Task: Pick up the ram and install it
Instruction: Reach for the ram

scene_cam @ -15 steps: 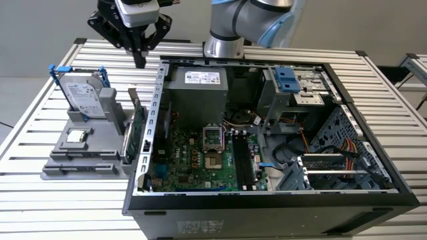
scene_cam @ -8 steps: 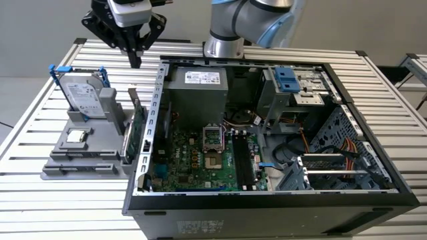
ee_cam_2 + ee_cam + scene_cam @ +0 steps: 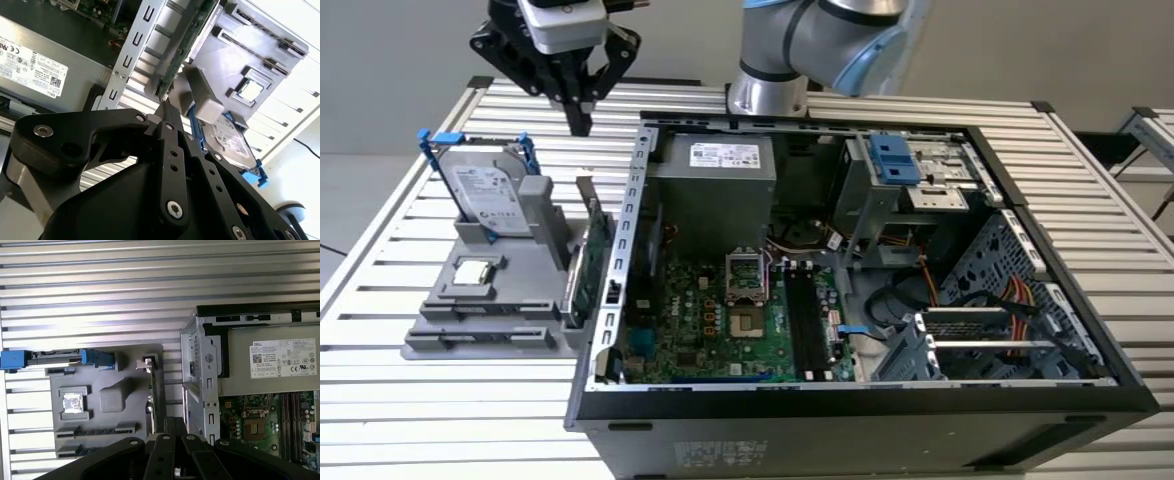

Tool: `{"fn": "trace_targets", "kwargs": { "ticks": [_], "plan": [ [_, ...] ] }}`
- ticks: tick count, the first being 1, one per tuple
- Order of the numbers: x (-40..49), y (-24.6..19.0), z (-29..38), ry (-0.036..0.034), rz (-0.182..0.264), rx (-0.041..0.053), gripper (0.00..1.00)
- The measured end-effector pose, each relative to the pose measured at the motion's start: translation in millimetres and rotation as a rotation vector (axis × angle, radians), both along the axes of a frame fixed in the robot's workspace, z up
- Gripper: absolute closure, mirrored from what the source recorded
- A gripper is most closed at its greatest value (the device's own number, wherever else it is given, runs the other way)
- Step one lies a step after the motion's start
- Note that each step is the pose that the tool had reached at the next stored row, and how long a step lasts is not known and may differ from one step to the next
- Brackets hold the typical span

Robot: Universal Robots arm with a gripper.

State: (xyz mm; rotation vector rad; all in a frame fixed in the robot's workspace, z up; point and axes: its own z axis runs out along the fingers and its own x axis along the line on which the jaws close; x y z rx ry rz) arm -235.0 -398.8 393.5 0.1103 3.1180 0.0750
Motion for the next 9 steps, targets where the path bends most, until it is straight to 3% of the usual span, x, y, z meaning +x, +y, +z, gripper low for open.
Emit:
{"fn": "trace_targets", "kwargs": {
  "ticks": [9],
  "plan": [
    [-15.8, 0.0, 0.0, 0.0, 0.0, 0.0, 1.0]
  ]
}}
